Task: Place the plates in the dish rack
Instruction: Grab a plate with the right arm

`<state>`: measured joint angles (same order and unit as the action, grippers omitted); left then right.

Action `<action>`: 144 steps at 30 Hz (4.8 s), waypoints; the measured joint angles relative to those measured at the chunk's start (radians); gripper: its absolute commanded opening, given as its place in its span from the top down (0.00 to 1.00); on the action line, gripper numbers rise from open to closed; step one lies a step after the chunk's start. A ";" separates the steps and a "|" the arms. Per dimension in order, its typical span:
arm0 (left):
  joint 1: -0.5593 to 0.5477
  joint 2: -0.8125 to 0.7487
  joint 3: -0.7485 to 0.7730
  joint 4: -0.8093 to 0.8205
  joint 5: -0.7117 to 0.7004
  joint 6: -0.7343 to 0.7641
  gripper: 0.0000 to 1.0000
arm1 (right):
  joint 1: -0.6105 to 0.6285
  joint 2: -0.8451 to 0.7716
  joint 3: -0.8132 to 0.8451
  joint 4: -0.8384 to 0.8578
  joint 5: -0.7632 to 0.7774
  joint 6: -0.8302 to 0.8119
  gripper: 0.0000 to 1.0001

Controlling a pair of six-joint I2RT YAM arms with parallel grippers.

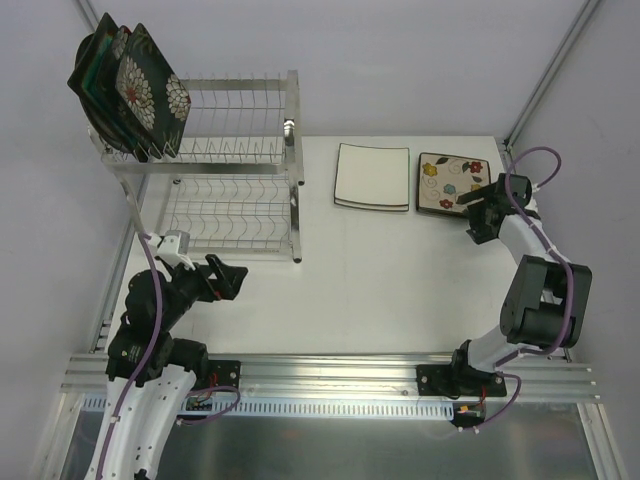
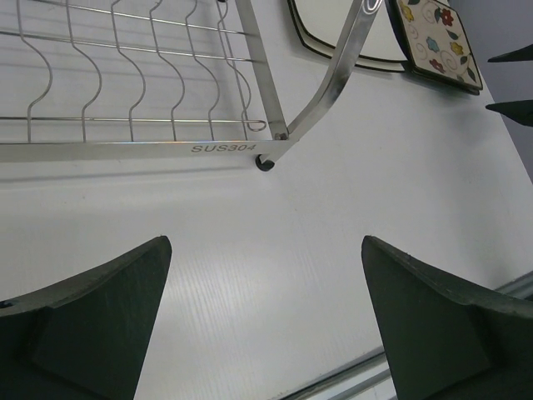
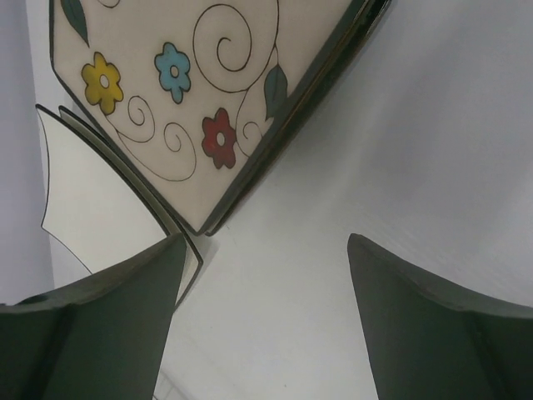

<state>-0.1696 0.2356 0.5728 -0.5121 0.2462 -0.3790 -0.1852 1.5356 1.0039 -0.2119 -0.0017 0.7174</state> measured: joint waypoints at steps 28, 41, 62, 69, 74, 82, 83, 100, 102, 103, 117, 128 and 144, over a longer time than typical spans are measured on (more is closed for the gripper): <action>0.000 0.079 0.000 0.002 -0.037 0.010 0.01 | -0.014 0.325 0.104 0.179 -0.055 0.117 0.32; 0.000 0.080 0.000 0.002 -0.037 0.010 0.01 | -0.017 0.322 0.065 0.226 -0.034 0.169 0.67; 0.000 0.051 0.000 0.002 -0.037 0.010 0.01 | -0.018 0.012 -0.246 0.237 -0.016 0.154 0.88; 0.000 0.050 0.000 0.002 -0.037 0.010 0.01 | -0.019 -0.048 -0.258 0.146 -0.032 0.138 0.90; 0.000 0.044 0.000 0.002 -0.037 0.010 0.01 | -0.020 -0.098 -0.256 0.063 -0.037 0.131 0.91; 0.000 0.035 -0.001 0.002 -0.038 0.010 0.01 | -0.021 -0.181 -0.256 -0.029 -0.036 0.130 0.92; 0.000 0.034 -0.002 0.002 -0.038 0.010 0.01 | -0.021 -0.192 -0.256 -0.042 -0.035 0.130 0.92; 0.000 0.032 -0.006 0.002 -0.038 0.010 0.01 | -0.022 -0.270 -0.308 -0.115 -0.014 0.109 0.83; 0.000 0.032 -0.006 0.002 -0.038 0.010 0.01 | -0.022 -0.272 -0.317 -0.114 -0.014 0.109 0.77; 0.000 0.032 -0.006 0.002 -0.038 0.010 0.01 | -0.022 -0.272 -0.319 -0.113 -0.014 0.109 0.75; 0.000 0.033 -0.006 0.002 -0.038 0.010 0.01 | -0.039 -0.345 -0.372 -0.021 -0.014 0.090 0.25; 0.000 0.029 -0.008 0.002 -0.038 0.010 0.01 | -0.183 -0.344 -0.576 0.318 -0.069 0.086 0.23; 0.000 0.024 -0.009 0.002 -0.039 0.010 0.01 | -0.275 -0.116 -0.583 0.677 -0.217 0.060 0.31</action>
<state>-0.1692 0.2592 0.5636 -0.5102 0.2077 -0.3695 -0.4599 1.4197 0.4206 0.4652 -0.2192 0.7773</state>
